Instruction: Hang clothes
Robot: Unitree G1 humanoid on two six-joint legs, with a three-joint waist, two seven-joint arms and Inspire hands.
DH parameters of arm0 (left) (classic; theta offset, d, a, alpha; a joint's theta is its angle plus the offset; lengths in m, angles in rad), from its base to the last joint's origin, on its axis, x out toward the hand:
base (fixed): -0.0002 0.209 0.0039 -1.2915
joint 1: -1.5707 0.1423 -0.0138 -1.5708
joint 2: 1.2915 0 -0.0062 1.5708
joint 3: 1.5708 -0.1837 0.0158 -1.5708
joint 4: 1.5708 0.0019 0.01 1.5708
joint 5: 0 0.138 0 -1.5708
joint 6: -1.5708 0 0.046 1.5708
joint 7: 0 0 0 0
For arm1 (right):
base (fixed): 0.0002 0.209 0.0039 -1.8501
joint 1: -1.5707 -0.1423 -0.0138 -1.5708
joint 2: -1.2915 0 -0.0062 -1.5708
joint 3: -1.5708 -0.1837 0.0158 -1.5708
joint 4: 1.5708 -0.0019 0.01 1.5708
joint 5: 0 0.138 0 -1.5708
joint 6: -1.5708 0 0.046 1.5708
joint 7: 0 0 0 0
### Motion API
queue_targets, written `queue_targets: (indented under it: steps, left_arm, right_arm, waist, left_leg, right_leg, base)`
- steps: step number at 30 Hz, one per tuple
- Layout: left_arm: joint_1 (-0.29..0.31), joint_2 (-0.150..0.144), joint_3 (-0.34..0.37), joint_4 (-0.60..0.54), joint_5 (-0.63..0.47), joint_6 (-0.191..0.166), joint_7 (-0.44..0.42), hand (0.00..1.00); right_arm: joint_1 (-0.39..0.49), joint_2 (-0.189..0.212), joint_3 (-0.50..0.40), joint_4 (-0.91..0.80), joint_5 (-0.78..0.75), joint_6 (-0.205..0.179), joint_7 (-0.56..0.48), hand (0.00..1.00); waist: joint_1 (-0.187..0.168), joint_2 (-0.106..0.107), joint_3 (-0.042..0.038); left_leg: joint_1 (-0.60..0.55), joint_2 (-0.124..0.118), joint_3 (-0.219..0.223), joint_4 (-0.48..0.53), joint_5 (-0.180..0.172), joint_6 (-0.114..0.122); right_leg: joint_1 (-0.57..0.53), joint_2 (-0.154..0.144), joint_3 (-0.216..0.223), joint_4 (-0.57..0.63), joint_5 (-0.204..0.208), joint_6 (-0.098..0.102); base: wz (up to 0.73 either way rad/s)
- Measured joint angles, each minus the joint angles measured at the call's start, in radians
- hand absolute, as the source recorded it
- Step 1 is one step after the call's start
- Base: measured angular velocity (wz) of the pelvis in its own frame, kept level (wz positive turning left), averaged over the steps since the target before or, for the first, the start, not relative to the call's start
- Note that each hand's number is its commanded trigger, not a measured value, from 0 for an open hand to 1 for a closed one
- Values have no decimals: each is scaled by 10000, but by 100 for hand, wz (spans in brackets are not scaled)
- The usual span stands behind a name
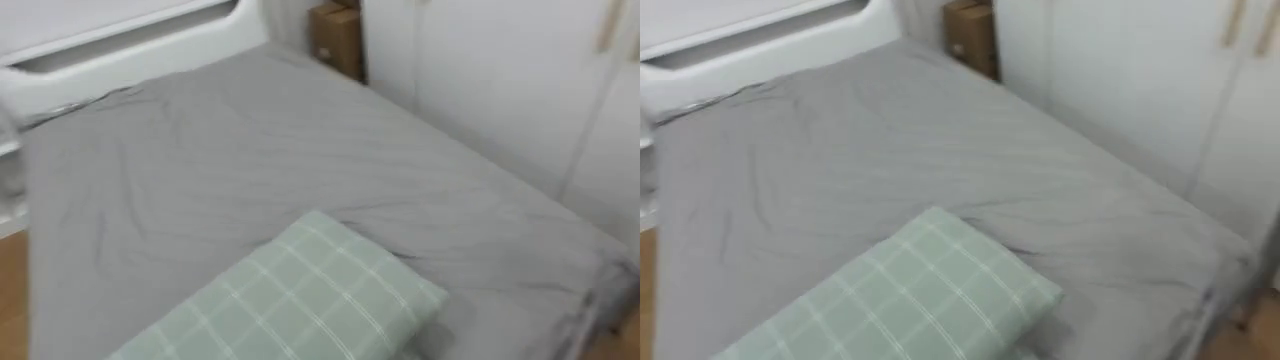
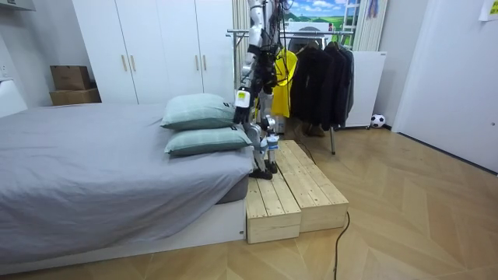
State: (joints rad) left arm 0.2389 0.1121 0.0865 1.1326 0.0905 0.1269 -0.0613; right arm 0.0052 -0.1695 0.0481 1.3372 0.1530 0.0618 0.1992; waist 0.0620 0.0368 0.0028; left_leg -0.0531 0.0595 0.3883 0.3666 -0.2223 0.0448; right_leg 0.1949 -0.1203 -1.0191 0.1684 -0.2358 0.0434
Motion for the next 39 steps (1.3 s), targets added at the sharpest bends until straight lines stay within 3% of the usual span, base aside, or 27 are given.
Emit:
queue_targets:
  steps: [1, 2, 3, 5, 6, 7, 8, 9, 10, 13, 15, 17, 18, 19, 21, 22, 23, 24, 26, 30, 39]
  left_arm:
    - [144, -18, 103, 146, 4, 24, 5, 0]
    - [177, -25, 112, 226, 4, 60, 6, 0]
    - [251, -44, 110, 299, -13, 168, 15, 0]
    - [389, -66, 111, 359, -22, 240, 44, 0]
    - [328, -56, 111, 517, -35, 227, 77, 0]
    - [132, -53, 107, 729, -55, 177, 107, 0]
    - [76, -57, 114, 754, -143, 149, 108, 0]
    - [14, -71, 109, 748, -201, 90, 107, 0]
    - [-3, -48, 121, 739, -198, 36, 110, 0]
    - [38, 111, 211, 721, -192, 12, 110, 0]
    - [65, 116, 322, 716, -101, 3, 78, 0]
    - [72, 124, 315, 712, -87, 1, 3, 0]
    - [21, 186, 266, 645, -102, 4, -35, 0]
    - [-75, 320, 189, 635, -125, -18, -78, 0]
    - [-183, 455, 177, 633, -118, -8, -84, 0]
    - [-190, 574, 202, 639, -135, 6, -80, 0]
    - [-128, 625, 222, 630, -147, 39, -66, 0]
    - [-124, 641, 261, 564, -150, 47, -27, 0]
    - [-212, 636, 285, 550, -183, 43, 92, 0]
    - [-228, 624, 288, 552, -174, 51, 142, 0]
    - [-241, 379, 286, 581, -173, -47, 211, 0]
  right_arm:
    - [-9, -1, 6, -2, -24, 157, -12, 0]
    - [-8, -13, -5, -12, -35, 235, -23, 0]
    - [-67, -23, -17, -26, -17, 378, -55, 0]
    - [-178, 2, -19, -14, -78, 487, -73, 0]
    - [-182, 15, -57, -8, -223, 476, -90, 0]
    - [-158, 20, -145, 33, -397, 489, -102, 0]
    - [-158, 20, -168, 50, -445, 488, -108, 0]
    - [-172, 19, -184, 49, -453, 459, -138, 0]
    - [-167, 38, -165, 5, -458, 382, -157, 0]
    - [-199, 97, -112, -239, -679, 330, -289, 0]
    - [-261, 124, -125, -443, -887, 315, -489, 0]
    - [-169, 102, -253, -521, -888, 308, -591, 0]
    - [-18, 121, -279, -579, -867, 286, -637, 0]
    - [127, 145, -255, -647, -780, 218, -633, 0]
    - [117, 142, -269, -695, -783, 221, -561, 0]
    - [151, 187, -352, -682, -810, 178, -545, 0]
    - [277, 217, -427, -682, -812, 131, -547, 0]
    - [324, 215, -523, -669, -831, 59, -544, 0]
    - [333, 214, -535, -600, -774, -42, -560, 0]
    - [388, 228, -496, -561, -496, -68, -735, 0]
    - [474, 242, -490, -551, -362, -194, -866, 0]
  waist:
    - [50, -67, 9]
    - [49, -97, 9]
    - [204, -151, 30]
    - [231, -206, 32]
    - [103, -262, 60]
    - [0, -379, 53]
    - [57, -417, 42]
    - [361, -436, 40]
    - [603, -452, 32]
    - [850, -617, 42]
    - [785, -653, 119]
    - [637, -525, 166]
    - [468, -404, 145]
    - [374, -377, 117]
    - [222, -388, 126]
    - [55, -455, 137]
    - [-87, -555, 42]
    - [-86, -516, -28]
    - [-174, -457, 7]
    - [-330, -447, 6]
    - [-326, -395, 16]
  left_leg:
    - [131, 189, 247, 331, -185, -261]
    - [154, 210, 186, 342, -236, -328]
    - [121, 203, 21, 288, -269, -340]
    - [77, 116, -264, 12, -363, -182]
    - [22, -31, -676, -56, -427, -152]
    - [-24, -110, -716, -33, -403, -64]
    - [42, -134, -688, 20, -369, -13]
    - [139, -140, -708, 23, -343, 21]
    - [262, -144, -818, -24, -342, 22]
    - [481, -224, -993, -226, -324, -6]
    - [496, -290, -1106, -250, -320, -17]
    - [668, -272, -1488, -329, -314, -5]
    - [754, -152, -1970, -302, -319, 33]
    - [661, -156, -2351, -338, -336, 49]
    - [477, -234, -2580, -253, -335, 51]
    - [462, -323, -2697, -179, -338, 41]
    - [451, -398, -2813, -174, -322, 7]
    - [491, -451, -2803, -206, -338, 2]
    - [579, -461, -2863, -274, -335, -6]
    - [778, -533, -2980, -418, -359, -19]
    - [817, -557, -3084, -453, -426, -32]
  right_leg:
    - [231, -9, -417, 9, -66, 111]
    - [321, -11, -624, 23, -91, 171]
    - [411, -29, -829, 62, -99, 238]
    - [554, 23, -690, 229, -110, 277]
    - [551, -21, 221, 382, -204, 70]
    - [440, -42, 1440, 496, -284, -245]
    - [321, -79, 1826, 612, -311, -307]
    - [156, -115, 2595, 1049, -377, -422]
    - [59, -158, 3100, 1417, -377, -442]
    - [16, -176, 4011, 1685, -316, -375]
    - [169, -161, 3860, 1848, -89, -85]
    - [74, -196, 4196, 2561, 103, -186]
    - [-98, -92, 5032, 2877, 72, -304]
    - [-173, 305, 6219, 2114, -367, -176]
    - [-676, 505, 7111, 672, -401, -104]
    - [-961, 498, 7492, 332, 628, -111]
    - [-901, 429, 7413, 323, 571, -44]
    - [-745, 414, 7181, 117, 508, -72]
    - [-499, 430, 7037, -17, 522, -61]
    - [-228, 503, 7161, -9, 483, -3]
    - [-196, 533, 7218, 4, 485, -1]
  base:
    - [97]
    - [91]
    - [62]
    - [66]
    - [125]
    - [124]
    - [73]
    - [15]
    - [6]
    - [15]
    - [31]
    - [62]
    - [77]
    - [73]
    - [55]
    - [60]
    - [45]
    - [38]
    - [24]
    - [6]
    - [2]
